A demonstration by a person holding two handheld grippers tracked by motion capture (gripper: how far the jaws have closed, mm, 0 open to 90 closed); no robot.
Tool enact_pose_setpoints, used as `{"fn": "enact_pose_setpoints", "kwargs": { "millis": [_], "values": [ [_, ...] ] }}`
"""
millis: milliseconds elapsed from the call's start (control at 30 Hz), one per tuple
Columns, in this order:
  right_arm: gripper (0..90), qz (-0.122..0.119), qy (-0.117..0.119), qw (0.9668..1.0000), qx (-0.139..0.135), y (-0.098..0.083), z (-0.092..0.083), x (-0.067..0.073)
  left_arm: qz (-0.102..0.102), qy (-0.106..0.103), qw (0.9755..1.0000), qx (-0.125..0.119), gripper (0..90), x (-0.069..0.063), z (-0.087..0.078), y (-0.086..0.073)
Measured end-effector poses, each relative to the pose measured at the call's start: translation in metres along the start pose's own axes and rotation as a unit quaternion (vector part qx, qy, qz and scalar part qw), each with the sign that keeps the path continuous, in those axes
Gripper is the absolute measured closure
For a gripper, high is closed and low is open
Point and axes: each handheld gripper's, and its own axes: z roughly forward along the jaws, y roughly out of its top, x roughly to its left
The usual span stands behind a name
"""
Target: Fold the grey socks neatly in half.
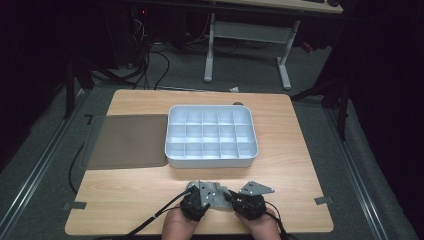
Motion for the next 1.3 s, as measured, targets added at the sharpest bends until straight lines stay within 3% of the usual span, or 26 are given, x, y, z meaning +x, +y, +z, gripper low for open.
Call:
{"fn": "enact_pose_setpoints", "kwargs": {
  "millis": [400, 533, 700, 767, 833, 933, 1000, 1100, 1233, 1267, 1300],
  "values": [
    [82.8, -0.005, 0.012, 0.9985, -0.052, 0.006, -0.017, 0.005, 0.026, 0.009, 0.9996, 0.004, 87.0, -0.015, 0.007, 0.009],
    [82.7, 0.016, 0.017, 0.9984, -0.052, 0.002, -0.017, -0.006, 0.018, 0.005, 0.9998, 0.0, 86.9, -0.013, 0.009, 0.01],
    [82.6, 0.021, 0.015, 0.9983, -0.052, -0.001, -0.018, -0.01, -0.006, -0.012, 0.9999, 0.0, 86.1, -0.009, 0.011, 0.013],
    [82.6, 0.021, 0.014, 0.9984, -0.05, -0.003, -0.017, -0.011, -0.015, -0.018, 0.9997, -0.002, 82.5, -0.006, 0.011, 0.013],
    [82.6, 0.021, 0.014, 0.9986, -0.046, -0.004, -0.016, -0.012, -0.037, -0.021, 0.999, -0.015, 77.0, 0.002, 0.007, 0.011],
    [82.6, 0.023, 0.015, 0.9986, -0.046, -0.005, -0.016, -0.012, -0.079, -0.024, 0.9958, -0.04, 66.1, 0.021, -0.004, 0.005],
    [82.6, 0.021, 0.014, 0.9985, -0.048, -0.005, -0.016, -0.013, -0.096, -0.026, 0.9938, -0.05, 59.3, 0.032, -0.011, 0.001],
    [82.5, 0.025, 0.012, 0.9985, -0.047, -0.006, -0.017, -0.014, -0.126, -0.042, 0.9898, -0.051, 51.9, 0.053, -0.02, -0.008],
    [82.4, 0.025, 0.004, 0.9986, -0.047, -0.006, -0.017, -0.013, -0.196, -0.091, 0.9757, -0.035, 46.2, 0.073, -0.014, -0.02],
    [82.4, 0.025, 0.002, 0.9985, -0.049, -0.006, -0.017, -0.013, -0.206, -0.1, 0.9727, -0.035, 45.8, 0.075, -0.011, -0.022],
    [82.4, 0.027, 0.0, 0.9984, -0.05, -0.006, -0.018, -0.012, -0.21, -0.104, 0.9716, -0.034, 45.9, 0.075, -0.01, -0.024]
  ]
}}
